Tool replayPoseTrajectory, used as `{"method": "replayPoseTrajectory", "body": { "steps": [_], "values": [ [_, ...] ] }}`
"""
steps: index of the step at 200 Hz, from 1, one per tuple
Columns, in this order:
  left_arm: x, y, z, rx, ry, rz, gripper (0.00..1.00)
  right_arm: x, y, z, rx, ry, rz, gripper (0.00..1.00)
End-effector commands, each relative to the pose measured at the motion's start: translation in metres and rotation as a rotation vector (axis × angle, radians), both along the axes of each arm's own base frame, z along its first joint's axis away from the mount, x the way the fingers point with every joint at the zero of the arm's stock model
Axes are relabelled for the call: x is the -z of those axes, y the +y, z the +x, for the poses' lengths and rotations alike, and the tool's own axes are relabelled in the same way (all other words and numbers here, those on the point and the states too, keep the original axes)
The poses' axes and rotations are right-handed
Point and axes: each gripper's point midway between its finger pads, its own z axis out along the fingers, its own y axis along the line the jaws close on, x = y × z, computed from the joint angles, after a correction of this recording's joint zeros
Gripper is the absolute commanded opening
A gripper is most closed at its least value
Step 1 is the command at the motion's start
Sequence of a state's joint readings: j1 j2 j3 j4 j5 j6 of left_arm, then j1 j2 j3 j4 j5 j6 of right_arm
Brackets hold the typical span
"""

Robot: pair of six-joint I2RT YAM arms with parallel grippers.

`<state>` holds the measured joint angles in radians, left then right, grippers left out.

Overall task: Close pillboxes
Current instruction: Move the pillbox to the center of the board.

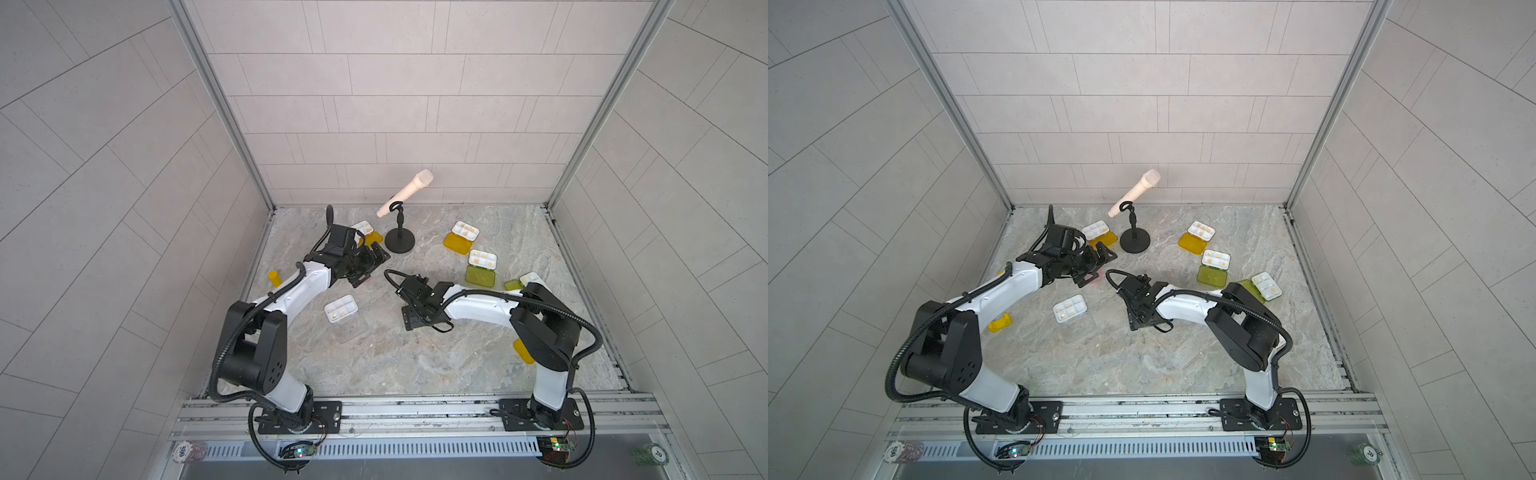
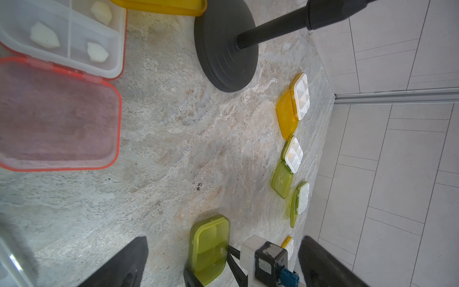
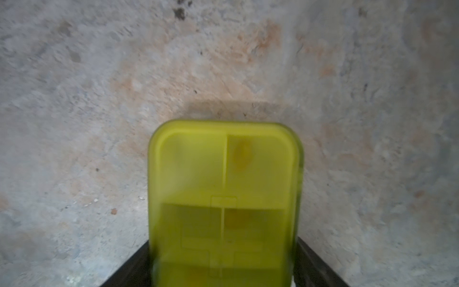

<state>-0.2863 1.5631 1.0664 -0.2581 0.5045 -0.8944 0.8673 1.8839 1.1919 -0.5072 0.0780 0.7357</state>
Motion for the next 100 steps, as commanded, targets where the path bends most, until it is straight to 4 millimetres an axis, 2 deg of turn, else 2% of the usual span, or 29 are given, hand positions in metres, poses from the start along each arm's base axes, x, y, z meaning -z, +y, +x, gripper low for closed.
{"method": "replayPoseTrajectory", "body": {
  "steps": [1, 47, 76, 100],
  "values": [
    [-0.005, 0.003, 0.001, -0.015, -0.017, -0.01, 0.99, 0.002, -0.006, 0.005, 0.016, -0.007, -0.041, 0.82],
    [-0.007, 0.003, 0.001, -0.015, -0.022, -0.012, 0.99, -0.01, -0.011, 0.021, 0.064, -0.048, -0.007, 0.74],
    [-0.007, 0.005, 0.001, -0.019, -0.025, -0.01, 0.99, -0.022, -0.014, 0.051, 0.128, -0.095, 0.013, 0.73],
    [-0.007, 0.006, 0.002, -0.022, -0.024, -0.009, 0.99, -0.023, -0.012, 0.076, 0.162, -0.101, 0.015, 0.73]
  ]
}}
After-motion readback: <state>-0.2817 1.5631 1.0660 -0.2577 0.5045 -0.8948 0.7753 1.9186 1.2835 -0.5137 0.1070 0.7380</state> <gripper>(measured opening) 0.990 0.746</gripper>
